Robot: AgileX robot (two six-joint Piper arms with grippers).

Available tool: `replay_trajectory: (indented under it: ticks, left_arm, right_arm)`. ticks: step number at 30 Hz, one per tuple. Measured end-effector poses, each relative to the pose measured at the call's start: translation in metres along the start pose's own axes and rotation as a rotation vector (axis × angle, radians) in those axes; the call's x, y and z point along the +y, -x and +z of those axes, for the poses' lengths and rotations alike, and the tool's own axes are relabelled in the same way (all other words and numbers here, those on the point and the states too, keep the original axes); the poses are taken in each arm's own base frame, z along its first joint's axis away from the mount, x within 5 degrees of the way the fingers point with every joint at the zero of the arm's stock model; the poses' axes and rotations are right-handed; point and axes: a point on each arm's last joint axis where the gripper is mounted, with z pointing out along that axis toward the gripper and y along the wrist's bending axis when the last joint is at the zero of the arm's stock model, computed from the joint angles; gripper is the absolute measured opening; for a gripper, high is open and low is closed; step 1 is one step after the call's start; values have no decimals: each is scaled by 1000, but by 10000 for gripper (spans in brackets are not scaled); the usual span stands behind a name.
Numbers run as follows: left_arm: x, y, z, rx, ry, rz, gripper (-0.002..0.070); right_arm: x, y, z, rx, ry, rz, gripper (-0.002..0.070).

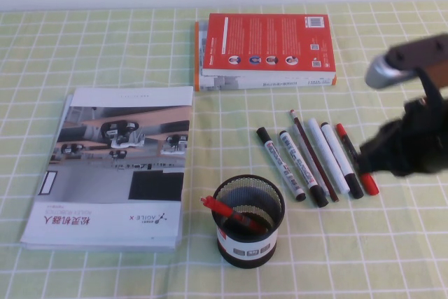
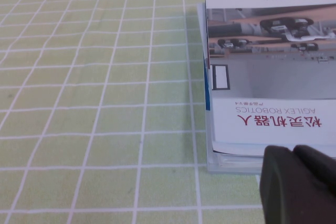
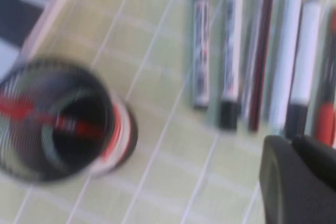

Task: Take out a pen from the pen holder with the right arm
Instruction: 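Take a marker out of the pen holder and lay it on the table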

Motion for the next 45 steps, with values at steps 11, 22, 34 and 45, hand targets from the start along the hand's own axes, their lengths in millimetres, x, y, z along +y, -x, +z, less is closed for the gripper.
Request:
replay_trajectory:
  ticks: [11,22,34,45]
  left_arm:
    - [0,0,0,0,0,0,-5]
    - [0,0,0,0,0,0,-5]
    - [0,0,0,0,0,0,-5]
    - [0,0,0,0,0,0,-5]
  right_arm:
    - [0,-33,-14,119,24,-45,-12]
    - [-12,-39,-24,-40,-18,-83,-12]
    - [-62,-175,-41,-491,-303,168,-12]
    - [-56,-229,-41,-666,-352,197,-13]
